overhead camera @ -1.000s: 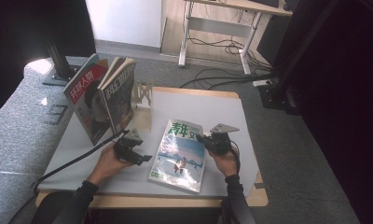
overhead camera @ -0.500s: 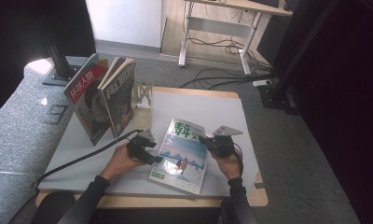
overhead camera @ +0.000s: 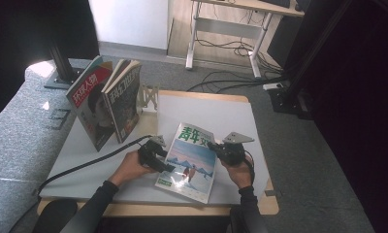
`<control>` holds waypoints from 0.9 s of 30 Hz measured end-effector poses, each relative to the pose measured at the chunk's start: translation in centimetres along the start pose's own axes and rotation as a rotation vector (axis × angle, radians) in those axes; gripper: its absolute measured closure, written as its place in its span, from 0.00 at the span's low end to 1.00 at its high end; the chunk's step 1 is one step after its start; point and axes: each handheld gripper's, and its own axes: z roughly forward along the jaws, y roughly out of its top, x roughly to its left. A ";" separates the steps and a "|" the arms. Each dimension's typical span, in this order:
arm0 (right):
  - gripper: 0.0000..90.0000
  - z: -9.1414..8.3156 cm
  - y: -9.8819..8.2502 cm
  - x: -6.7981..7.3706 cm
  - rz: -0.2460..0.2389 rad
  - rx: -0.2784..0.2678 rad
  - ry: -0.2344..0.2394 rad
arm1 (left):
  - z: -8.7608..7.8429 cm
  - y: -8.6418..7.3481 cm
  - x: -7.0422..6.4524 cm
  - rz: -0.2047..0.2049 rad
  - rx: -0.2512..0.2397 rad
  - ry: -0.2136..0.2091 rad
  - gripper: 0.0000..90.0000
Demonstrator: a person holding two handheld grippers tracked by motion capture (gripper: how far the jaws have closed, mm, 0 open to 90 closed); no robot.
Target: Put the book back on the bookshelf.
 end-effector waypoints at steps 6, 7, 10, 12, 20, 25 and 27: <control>0.95 -0.2 -0.1 0.0 0.002 -0.005 0.008 | 0.1 0.2 0.3 -0.039 0.028 -0.041 0.30; 0.95 -0.3 -0.1 -0.1 0.004 -0.009 0.010 | 0.1 0.2 0.4 -0.042 0.033 -0.048 0.31; 0.95 -0.4 -0.1 -0.1 0.001 -0.010 0.014 | 0.1 0.2 0.5 -0.046 0.041 -0.062 0.34; 0.95 -0.4 -0.1 -0.1 -0.004 -0.011 0.017 | 0.0 0.2 0.5 -0.043 0.047 -0.064 0.37; 0.91 -0.6 -0.3 -0.8 0.021 -0.001 0.043 | -0.7 0.2 0.4 -0.011 0.048 -0.075 0.49; 0.89 -0.5 -0.6 -1.4 0.047 0.021 0.031 | -1.2 0.4 -0.4 0.033 0.029 -0.071 0.57; 0.89 -0.4 -0.8 -1.7 0.063 0.022 0.041 | -1.2 0.4 -0.4 0.031 0.031 -0.073 0.58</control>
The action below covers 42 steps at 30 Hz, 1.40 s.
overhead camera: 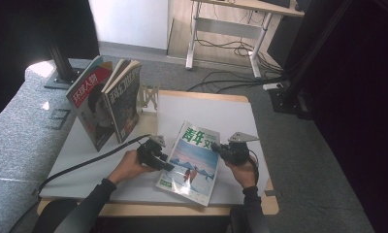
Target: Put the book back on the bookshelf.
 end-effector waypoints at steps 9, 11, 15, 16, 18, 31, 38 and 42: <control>0.94 0.2 0.6 -0.5 -0.001 -0.017 -0.004 | -0.9 0.2 0.4 -0.012 -0.058 -0.014 0.61; 0.94 0.2 1.2 -0.6 -0.008 -0.037 -0.021 | -1.4 0.6 0.4 0.000 -0.087 0.026 0.62; 0.94 0.3 2.9 -1.0 -0.023 -0.077 -0.046 | -2.4 1.0 0.6 0.033 -0.155 0.124 0.66; 0.94 0.3 3.4 -0.9 -0.025 -0.091 -0.046 | -2.5 1.0 0.5 0.049 -0.155 0.147 0.66; 0.94 0.3 4.0 -0.8 -0.040 -0.092 -0.043 | -2.5 0.7 0.4 0.061 -0.156 0.161 0.66; 0.92 -0.1 4.3 0.9 -0.090 -0.119 -0.007 | -3.0 -1.8 -0.9 0.099 -0.209 0.188 0.67; 0.91 0.2 4.3 1.3 -0.097 -0.110 0.027 | -3.4 -3.0 -1.3 0.081 -0.239 0.178 0.68; 0.88 0.3 4.4 1.1 -0.083 -0.099 0.047 | -3.6 -3.4 -1.5 0.073 -0.241 0.171 0.68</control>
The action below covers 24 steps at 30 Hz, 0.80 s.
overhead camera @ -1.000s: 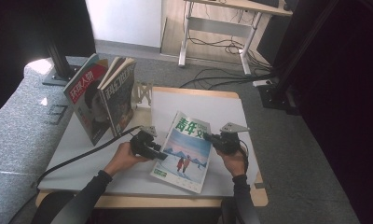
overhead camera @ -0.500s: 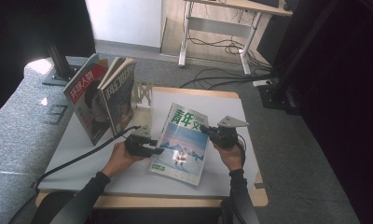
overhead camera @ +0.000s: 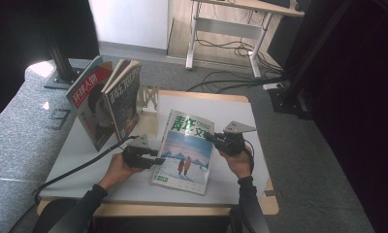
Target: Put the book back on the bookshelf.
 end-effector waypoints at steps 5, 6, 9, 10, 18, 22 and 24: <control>0.91 0.4 0.1 0.0 0.010 0.008 -0.004 | -0.2 0.0 -0.2 0.006 0.006 0.003 0.68; 0.92 0.4 0.1 0.0 0.010 0.009 -0.007 | -0.2 0.0 -0.1 0.001 0.005 -0.002 0.68; 0.93 0.6 0.2 0.1 0.004 0.015 -0.025 | -0.1 0.2 0.6 -0.022 0.004 -0.033 0.68; 0.93 0.7 0.3 0.0 0.003 0.016 -0.030 | -0.1 0.3 0.9 -0.027 0.003 -0.040 0.69; 0.94 0.7 2.1 -1.0 -0.010 -0.012 -0.097 | 0.2 2.2 2.2 0.003 -0.071 0.035 0.71; 0.93 0.2 3.1 -1.1 -0.029 -0.027 -0.091 | 0.4 1.9 2.0 0.044 -0.068 0.081 0.71; 0.93 0.3 2.9 -0.8 -0.046 -0.017 -0.085 | 0.4 1.6 1.7 0.063 -0.056 0.100 0.71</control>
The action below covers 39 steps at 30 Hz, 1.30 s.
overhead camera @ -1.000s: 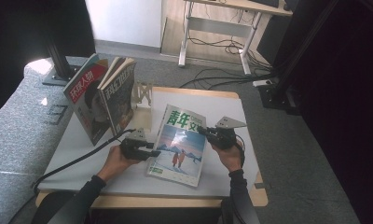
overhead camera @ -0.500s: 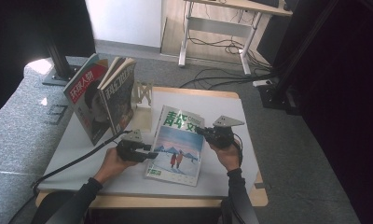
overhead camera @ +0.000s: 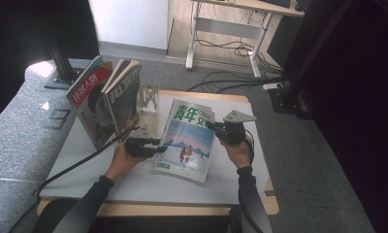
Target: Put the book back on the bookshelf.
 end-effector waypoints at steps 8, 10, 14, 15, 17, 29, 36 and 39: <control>0.91 -0.6 -0.8 0.2 0.020 -0.034 0.037 | -1.1 -0.9 -0.6 0.001 -0.048 -0.024 0.74; 0.91 -0.7 -0.6 0.4 0.017 -0.037 0.037 | -1.4 -1.2 -0.6 -0.002 -0.056 -0.031 0.76; 0.89 -1.0 -0.5 0.5 0.008 -0.038 0.035 | -2.0 -1.7 -0.9 -0.007 -0.079 -0.055 0.78; 0.89 -1.0 -0.5 0.5 0.008 -0.041 0.039 | -2.1 -1.8 -1.0 0.001 -0.080 -0.056 0.79; 0.87 -1.2 -0.5 0.6 0.005 -0.045 0.045 | -2.3 -1.9 -1.2 0.008 -0.082 -0.058 0.79; 0.59 -2.3 -3.0 0.8 0.024 -0.020 0.084 | -3.5 -2.8 -2.2 0.032 -0.091 -0.077 0.82; 0.47 -1.1 -3.9 1.4 0.021 0.016 0.174 | -3.8 -3.0 -2.6 0.055 -0.089 -0.078 0.83; 0.60 -0.6 -3.8 1.8 0.029 0.012 0.219 | -3.8 -3.1 -2.7 0.056 -0.095 -0.074 0.83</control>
